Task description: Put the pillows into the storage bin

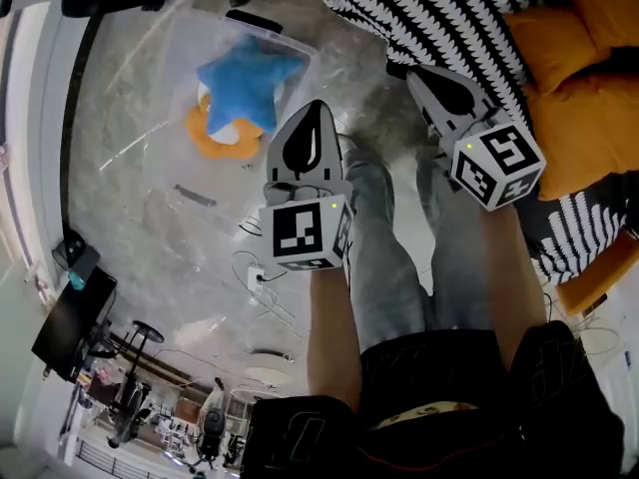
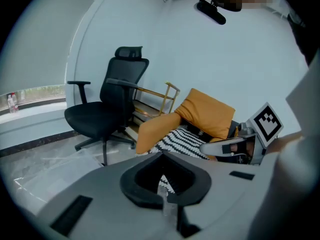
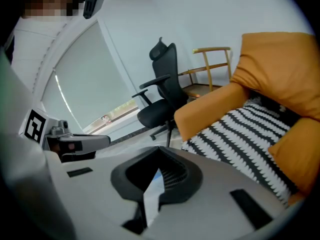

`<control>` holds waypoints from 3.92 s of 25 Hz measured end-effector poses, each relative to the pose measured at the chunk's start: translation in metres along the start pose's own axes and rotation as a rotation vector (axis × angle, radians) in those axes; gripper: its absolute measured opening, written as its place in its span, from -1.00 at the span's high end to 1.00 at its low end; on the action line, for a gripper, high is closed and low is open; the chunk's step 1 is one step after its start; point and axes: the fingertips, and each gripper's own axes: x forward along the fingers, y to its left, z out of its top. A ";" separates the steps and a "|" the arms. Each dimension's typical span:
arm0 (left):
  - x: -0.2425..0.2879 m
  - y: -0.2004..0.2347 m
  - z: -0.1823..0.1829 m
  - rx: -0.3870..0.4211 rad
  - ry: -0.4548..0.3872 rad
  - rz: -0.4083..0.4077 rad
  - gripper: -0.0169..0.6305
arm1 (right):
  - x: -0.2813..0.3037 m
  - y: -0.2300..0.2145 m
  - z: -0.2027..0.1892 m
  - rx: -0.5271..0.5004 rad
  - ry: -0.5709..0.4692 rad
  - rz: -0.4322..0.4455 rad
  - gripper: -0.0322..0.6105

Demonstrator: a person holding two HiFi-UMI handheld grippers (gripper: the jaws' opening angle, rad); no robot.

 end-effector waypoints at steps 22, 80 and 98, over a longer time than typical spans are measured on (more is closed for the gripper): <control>0.122 -0.252 -0.031 0.109 0.150 -0.397 0.96 | -0.175 -0.207 -0.062 0.255 -0.074 -0.357 0.80; 0.152 -0.205 -0.036 -0.127 0.150 -0.339 0.18 | -0.148 -0.207 -0.022 -0.004 0.117 -0.174 0.79; 0.052 -0.057 -0.057 -0.253 0.061 -0.166 0.18 | -0.036 -0.018 0.019 -0.099 0.068 0.090 0.79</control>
